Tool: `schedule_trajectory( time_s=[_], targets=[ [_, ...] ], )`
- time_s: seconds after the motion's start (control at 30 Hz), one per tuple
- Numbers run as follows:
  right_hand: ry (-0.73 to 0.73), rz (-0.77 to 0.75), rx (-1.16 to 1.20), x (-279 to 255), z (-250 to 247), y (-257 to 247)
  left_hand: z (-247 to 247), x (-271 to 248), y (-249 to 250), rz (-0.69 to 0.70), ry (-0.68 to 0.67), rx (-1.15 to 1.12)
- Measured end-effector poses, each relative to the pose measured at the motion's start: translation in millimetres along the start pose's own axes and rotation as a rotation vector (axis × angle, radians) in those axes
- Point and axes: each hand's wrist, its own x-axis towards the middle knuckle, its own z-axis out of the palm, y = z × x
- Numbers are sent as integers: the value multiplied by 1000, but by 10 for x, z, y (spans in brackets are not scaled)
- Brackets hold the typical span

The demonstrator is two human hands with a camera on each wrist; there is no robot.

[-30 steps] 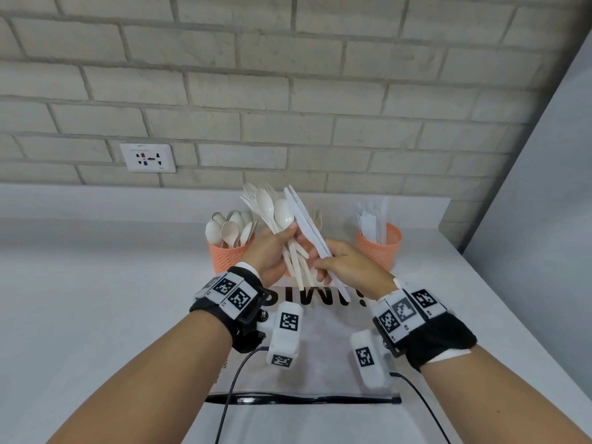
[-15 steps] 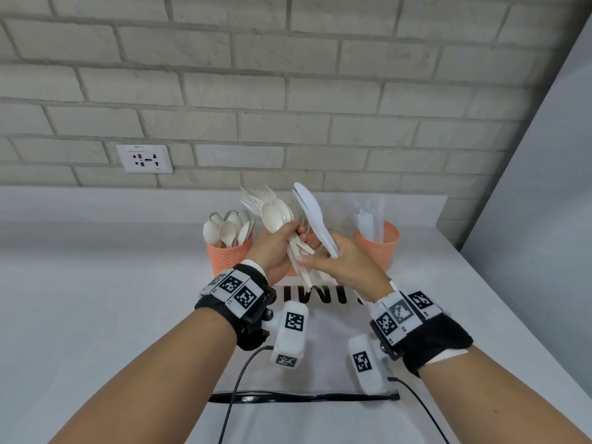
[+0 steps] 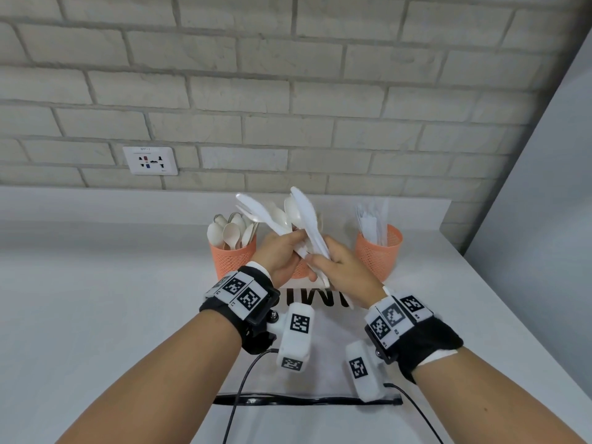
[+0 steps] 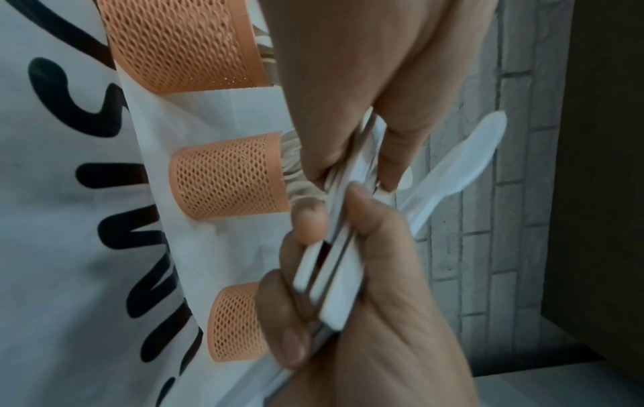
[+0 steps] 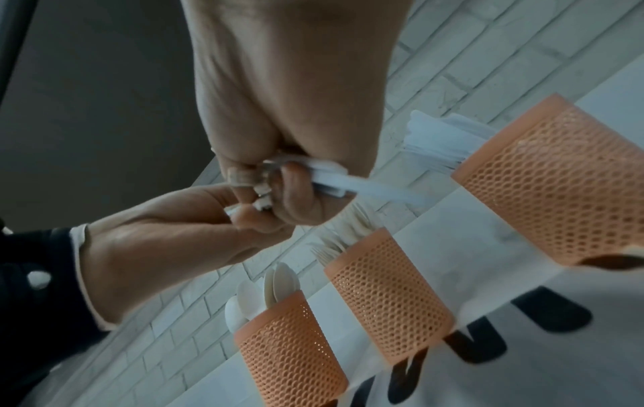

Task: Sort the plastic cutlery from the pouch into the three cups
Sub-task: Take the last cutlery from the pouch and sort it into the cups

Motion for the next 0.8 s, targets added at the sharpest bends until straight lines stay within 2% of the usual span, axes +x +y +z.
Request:
schedule_trajectory(
  time_s=[0.17, 0.3, 0.4, 0.5, 0.6, 0.7, 0.8],
  targets=[
    [-87, 108, 157, -4, -24, 72, -15, 24, -33, 1, -20, -18],
    [11, 166, 83, 10, -81, 4, -11, 47, -42, 2, 21, -70],
    [165, 50, 15, 39, -165, -95, -32, 61, -64, 20, 73, -40],
    [241, -90, -58, 92, -169, -189, 26, 16, -117, 91, 66, 147],
    [202, -115, -173, 146, -56, -248, 192, -61, -158, 195, 70, 325],
    [299, -151, -402, 204, 3, -263, 281, -100, -201, 291, 55, 418],
    [321, -105, -433, 237, -38, -248, 248, -150, -218, 258, 34, 360]
  ],
)
